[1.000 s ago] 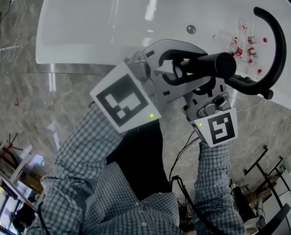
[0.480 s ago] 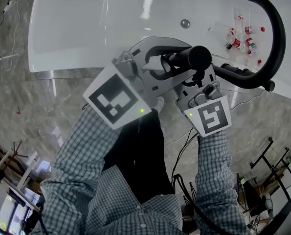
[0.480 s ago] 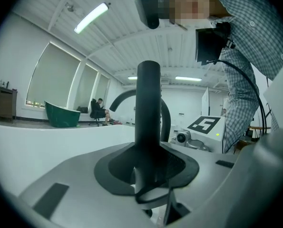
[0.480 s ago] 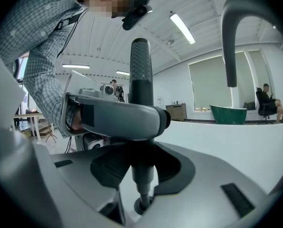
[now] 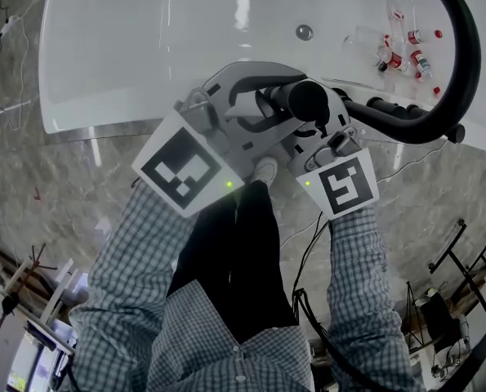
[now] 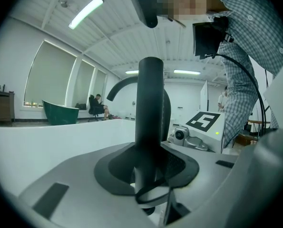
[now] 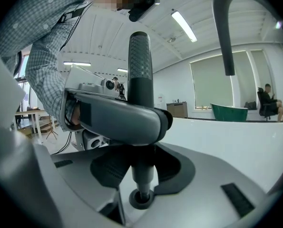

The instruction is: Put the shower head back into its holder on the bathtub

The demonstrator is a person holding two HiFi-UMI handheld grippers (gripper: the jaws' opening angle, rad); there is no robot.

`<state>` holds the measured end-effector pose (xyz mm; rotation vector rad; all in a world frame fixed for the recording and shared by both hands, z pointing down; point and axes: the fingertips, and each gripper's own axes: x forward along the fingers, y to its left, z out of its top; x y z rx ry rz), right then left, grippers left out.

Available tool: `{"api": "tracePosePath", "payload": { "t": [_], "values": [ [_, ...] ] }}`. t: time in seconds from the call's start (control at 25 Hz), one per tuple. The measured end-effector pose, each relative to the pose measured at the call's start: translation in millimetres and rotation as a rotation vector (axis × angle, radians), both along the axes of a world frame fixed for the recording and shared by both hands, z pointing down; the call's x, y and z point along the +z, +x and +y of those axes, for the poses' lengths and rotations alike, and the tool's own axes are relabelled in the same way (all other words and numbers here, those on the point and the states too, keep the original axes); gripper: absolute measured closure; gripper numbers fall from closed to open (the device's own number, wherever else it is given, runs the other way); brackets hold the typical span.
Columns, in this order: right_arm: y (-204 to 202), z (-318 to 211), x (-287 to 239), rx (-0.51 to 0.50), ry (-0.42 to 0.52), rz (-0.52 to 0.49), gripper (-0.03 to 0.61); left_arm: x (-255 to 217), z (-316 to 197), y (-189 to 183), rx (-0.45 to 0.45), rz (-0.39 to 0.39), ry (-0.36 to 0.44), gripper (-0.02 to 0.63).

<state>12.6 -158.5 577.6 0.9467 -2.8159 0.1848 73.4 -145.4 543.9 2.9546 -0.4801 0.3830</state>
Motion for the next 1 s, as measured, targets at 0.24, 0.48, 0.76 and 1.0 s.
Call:
{"api": "tracePosePath", "payload": {
  "t": [0.24,0.48,0.76,1.0],
  "values": [
    [9.0,-4.6,18.4,-0.018,0.001,0.012,0.446,19.6,-2.4,12.2,0.024,-0.051,0.007,0.480],
    [12.3,0.0,38.6,-0.078,-0.005,0.106,0.446,32.5,-0.8,15.5,0.030,-0.080,0.004,0.480],
    [10.9,1.4,44.3,-0.072,-0.013,0.105,0.446,37.0,0.3,14.6,0.026,-0.079,0.002,0.480],
    [9.5,-2.1,43.9,-0.051,-0.033,0.060,0.446,37.9,-1.9,13.4,0.017,-0.073,-0.006,0.480]
  ]
}}
